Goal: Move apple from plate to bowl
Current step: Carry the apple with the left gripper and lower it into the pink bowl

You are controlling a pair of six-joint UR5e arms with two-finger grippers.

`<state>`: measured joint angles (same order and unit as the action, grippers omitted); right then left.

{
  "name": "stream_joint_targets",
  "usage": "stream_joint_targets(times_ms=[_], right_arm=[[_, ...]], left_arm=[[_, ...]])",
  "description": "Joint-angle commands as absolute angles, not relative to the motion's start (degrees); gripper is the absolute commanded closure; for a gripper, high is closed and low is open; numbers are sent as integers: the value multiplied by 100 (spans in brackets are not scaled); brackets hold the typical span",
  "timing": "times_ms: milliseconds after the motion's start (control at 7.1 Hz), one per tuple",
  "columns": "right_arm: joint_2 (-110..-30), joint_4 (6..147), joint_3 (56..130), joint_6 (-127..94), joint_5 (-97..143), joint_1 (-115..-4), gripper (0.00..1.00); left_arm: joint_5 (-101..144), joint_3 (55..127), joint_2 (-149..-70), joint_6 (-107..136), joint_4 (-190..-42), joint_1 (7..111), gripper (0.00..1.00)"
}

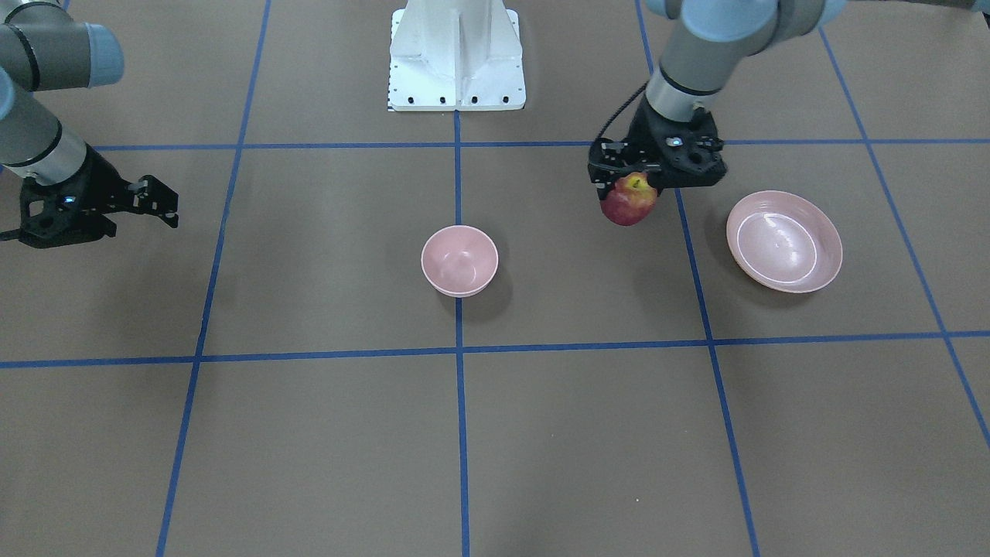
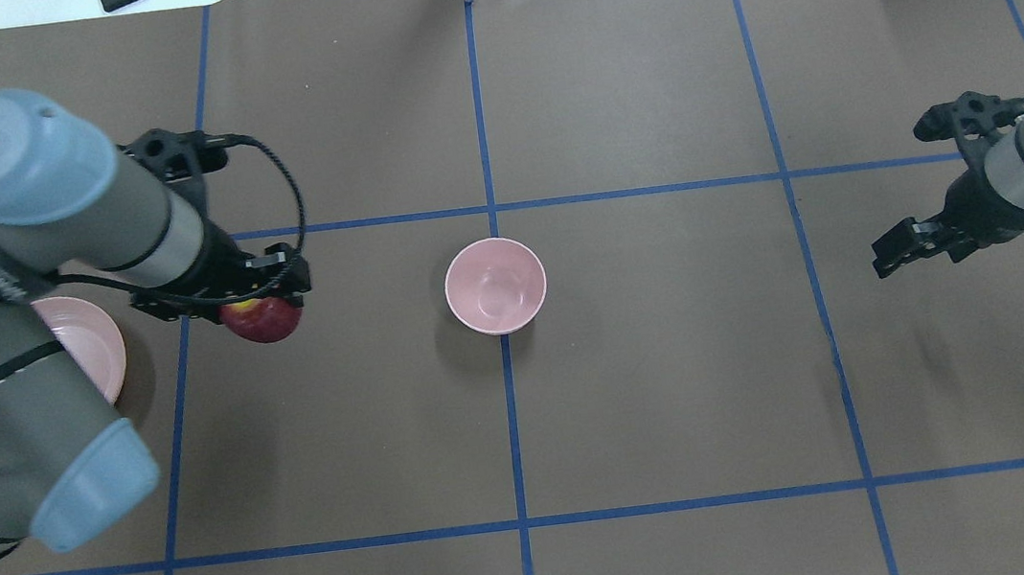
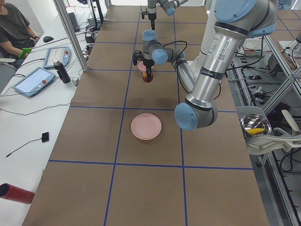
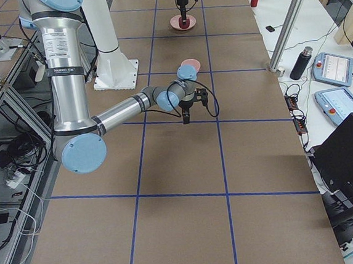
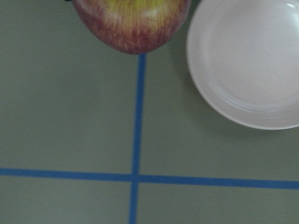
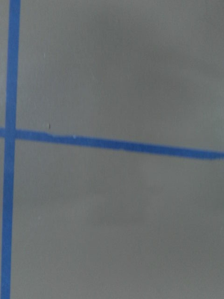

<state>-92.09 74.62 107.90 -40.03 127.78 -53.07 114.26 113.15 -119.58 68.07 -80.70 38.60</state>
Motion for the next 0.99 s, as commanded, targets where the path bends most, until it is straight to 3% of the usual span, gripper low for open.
stream_joint_targets(times_ms=[0,141,423,846], right_arm=[[-9824,7471,10758,-2695,12929,-6026,0],[-9948,7471,10732,-2428,12929,-6160,0],[-9967,7471,10723,-2426,13024,-6179,0],[-9984,7471,10723,-2426,13148,-6170,0]], left_arm=[[10884,9896,-13685,7372,-7734,3517,100],[10803,9044,-14355,7444,-7769,3463,100],[10776,8116,-14555,7505,-8537,3254,100],[10705,7901,-14502,7541,-8771,3050,100]])
